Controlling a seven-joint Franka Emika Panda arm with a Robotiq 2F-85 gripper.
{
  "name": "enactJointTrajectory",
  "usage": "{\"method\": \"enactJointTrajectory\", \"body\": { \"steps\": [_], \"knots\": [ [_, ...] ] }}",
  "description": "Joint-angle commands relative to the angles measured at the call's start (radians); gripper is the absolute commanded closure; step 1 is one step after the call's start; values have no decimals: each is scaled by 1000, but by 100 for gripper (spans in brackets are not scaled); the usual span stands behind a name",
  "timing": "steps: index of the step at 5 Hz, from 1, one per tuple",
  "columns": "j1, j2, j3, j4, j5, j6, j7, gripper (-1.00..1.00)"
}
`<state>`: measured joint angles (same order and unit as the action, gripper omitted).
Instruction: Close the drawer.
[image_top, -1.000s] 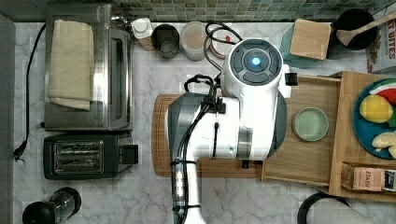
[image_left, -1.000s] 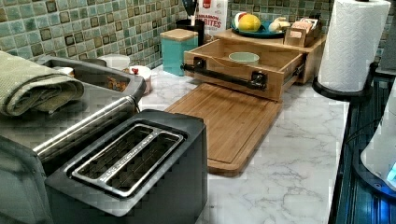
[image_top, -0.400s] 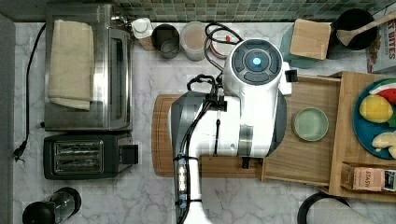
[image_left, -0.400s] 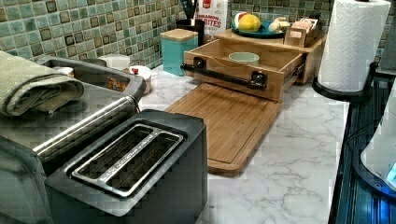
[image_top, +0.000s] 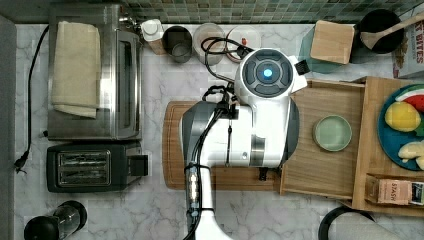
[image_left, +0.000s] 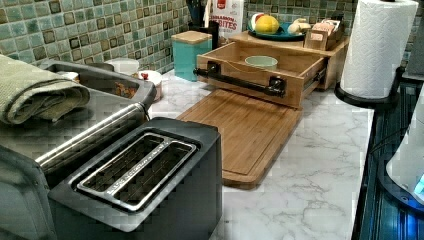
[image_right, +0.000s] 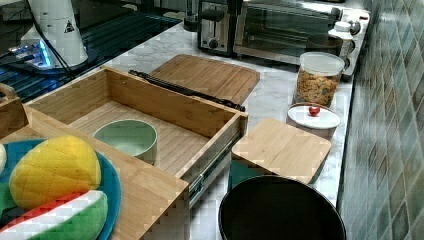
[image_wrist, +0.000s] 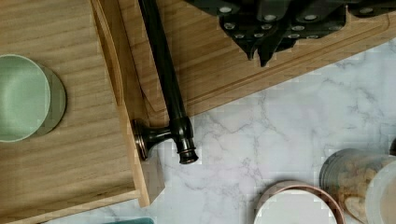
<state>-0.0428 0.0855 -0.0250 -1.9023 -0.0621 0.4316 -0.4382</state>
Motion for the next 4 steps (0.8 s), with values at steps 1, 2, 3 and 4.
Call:
{"method": "enactJointTrajectory", "body": {
  "steps": [1,2,3,4],
  "knots": [
    [72,66,50,-110,-189,50,122,100],
    [89,49,44,-212,-277,179,194,100],
    [72,47,39,-276,-269,250,172,100],
    [66,62,31,-312,-339,303,206,100]
  ]
}}
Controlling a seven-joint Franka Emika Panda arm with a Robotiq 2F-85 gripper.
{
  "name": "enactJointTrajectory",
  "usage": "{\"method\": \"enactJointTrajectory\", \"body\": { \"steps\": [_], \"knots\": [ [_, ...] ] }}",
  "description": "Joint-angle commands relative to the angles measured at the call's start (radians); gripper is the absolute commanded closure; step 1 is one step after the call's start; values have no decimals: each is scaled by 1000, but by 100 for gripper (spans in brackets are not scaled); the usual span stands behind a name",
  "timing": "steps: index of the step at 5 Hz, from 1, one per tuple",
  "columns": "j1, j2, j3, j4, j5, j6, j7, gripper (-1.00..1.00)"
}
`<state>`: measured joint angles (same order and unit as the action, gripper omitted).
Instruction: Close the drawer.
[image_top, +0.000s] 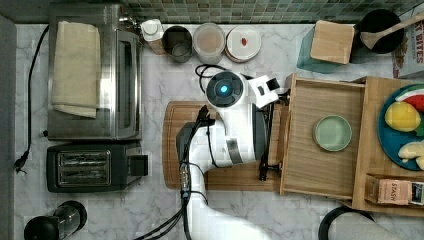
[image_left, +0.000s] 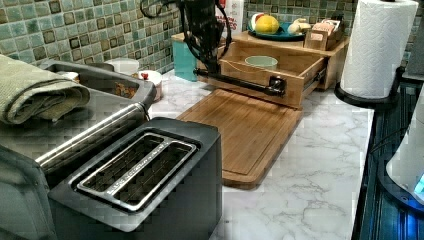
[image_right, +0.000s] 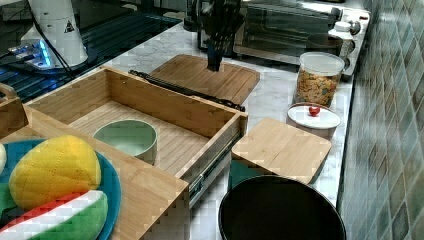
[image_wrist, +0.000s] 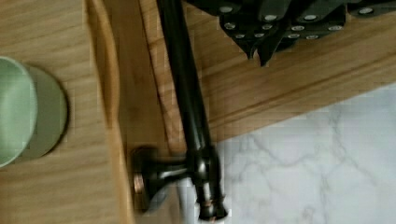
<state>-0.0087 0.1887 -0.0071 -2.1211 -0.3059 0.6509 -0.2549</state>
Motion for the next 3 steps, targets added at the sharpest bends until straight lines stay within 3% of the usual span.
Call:
{"method": "enactJointTrajectory", "body": {
  "steps": [1,3],
  "knots": [
    [15,-37,12,-116,-128,111,-46,100],
    [-16,-23,-16,-136,-187,194,-133,100]
  ]
}}
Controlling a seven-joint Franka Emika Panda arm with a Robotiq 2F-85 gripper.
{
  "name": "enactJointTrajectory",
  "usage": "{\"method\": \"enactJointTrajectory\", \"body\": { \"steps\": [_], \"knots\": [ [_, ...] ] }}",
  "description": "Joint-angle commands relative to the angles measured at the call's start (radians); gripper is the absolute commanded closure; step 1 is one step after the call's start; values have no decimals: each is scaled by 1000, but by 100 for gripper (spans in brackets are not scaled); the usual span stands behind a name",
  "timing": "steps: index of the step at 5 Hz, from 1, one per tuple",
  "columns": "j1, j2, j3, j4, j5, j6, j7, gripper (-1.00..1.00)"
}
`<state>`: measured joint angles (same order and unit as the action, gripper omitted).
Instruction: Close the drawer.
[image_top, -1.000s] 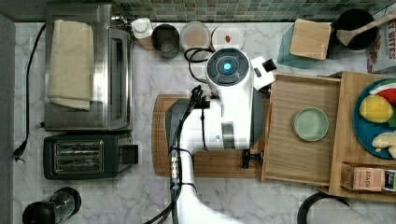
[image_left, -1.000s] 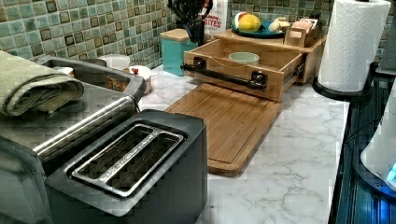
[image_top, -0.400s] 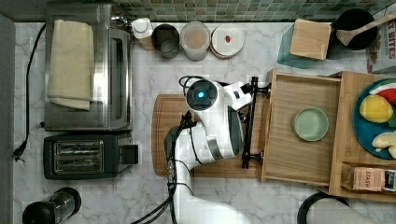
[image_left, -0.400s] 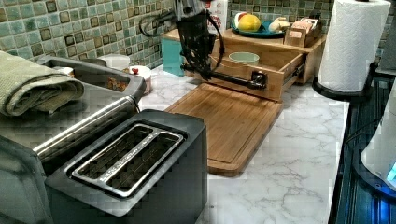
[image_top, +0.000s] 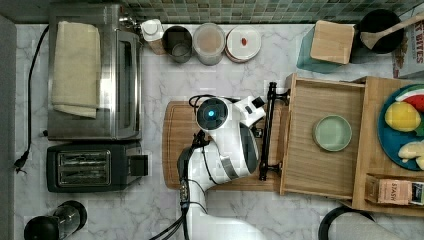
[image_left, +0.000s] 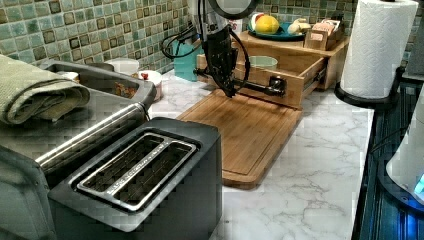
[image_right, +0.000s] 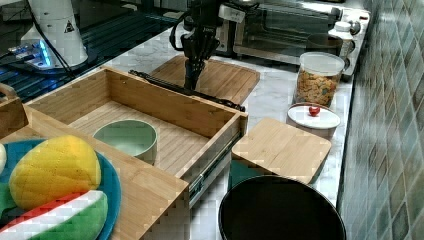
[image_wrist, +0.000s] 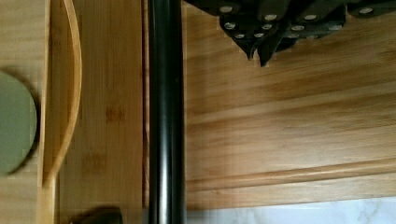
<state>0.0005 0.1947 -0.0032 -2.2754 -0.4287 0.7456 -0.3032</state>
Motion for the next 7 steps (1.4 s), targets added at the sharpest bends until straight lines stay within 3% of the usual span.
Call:
{"method": "enactJointTrajectory", "body": {
  "steps": [1,2,5,6,7],
  "knots": [
    [-59,-2,-17,52,-3,93,-182,100],
    [-79,29,-22,72,70,89,-223,100],
    [-99,21,-84,64,92,101,-324,100],
    [-130,18,-106,83,99,87,-378,100],
    [-195,12,-137,88,112,127,-452,100]
  ]
}}
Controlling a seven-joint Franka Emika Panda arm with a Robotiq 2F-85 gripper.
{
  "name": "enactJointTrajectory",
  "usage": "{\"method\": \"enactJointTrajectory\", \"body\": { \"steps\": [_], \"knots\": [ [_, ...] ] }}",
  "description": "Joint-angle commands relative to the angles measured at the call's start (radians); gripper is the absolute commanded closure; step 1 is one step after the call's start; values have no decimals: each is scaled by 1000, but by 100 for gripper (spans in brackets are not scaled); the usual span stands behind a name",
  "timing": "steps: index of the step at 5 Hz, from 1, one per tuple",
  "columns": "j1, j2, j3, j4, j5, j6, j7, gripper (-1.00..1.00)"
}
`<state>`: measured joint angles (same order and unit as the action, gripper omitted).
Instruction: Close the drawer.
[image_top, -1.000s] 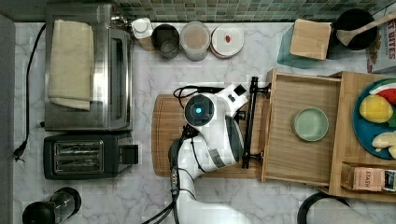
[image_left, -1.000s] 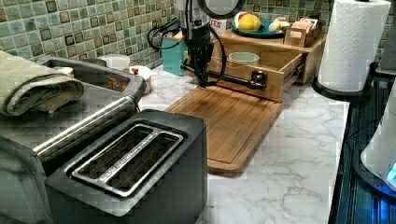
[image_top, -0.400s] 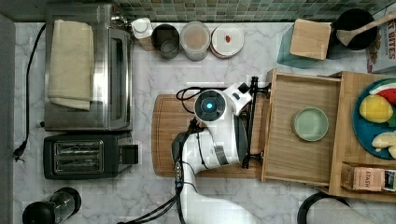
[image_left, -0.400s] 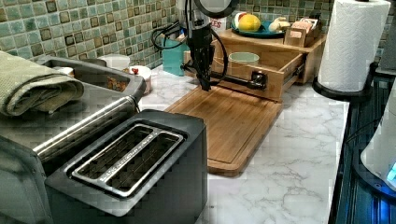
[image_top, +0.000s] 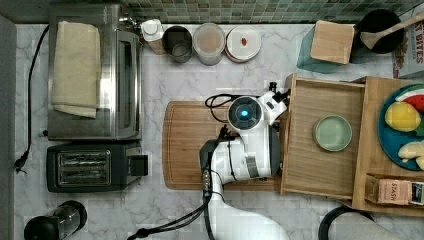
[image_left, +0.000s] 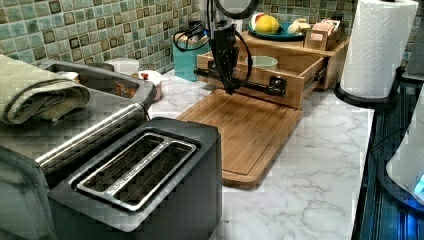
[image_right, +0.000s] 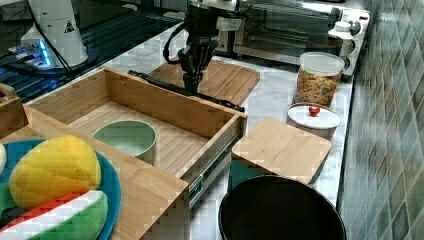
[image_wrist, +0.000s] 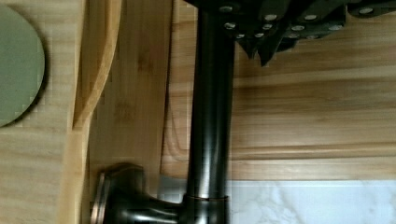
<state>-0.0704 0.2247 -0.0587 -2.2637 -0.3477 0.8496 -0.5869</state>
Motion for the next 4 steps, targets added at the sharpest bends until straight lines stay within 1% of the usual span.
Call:
{"method": "enactJointTrajectory", "body": {
  "steps": [1,2,3,4],
  "knots": [
    [-206,37,-100,173,99,-25,-337,100],
    [-290,65,-116,221,194,4,-475,100],
    [-337,90,-143,315,208,-68,-549,100],
    [-386,99,-143,345,202,-77,-573,100]
  ]
}}
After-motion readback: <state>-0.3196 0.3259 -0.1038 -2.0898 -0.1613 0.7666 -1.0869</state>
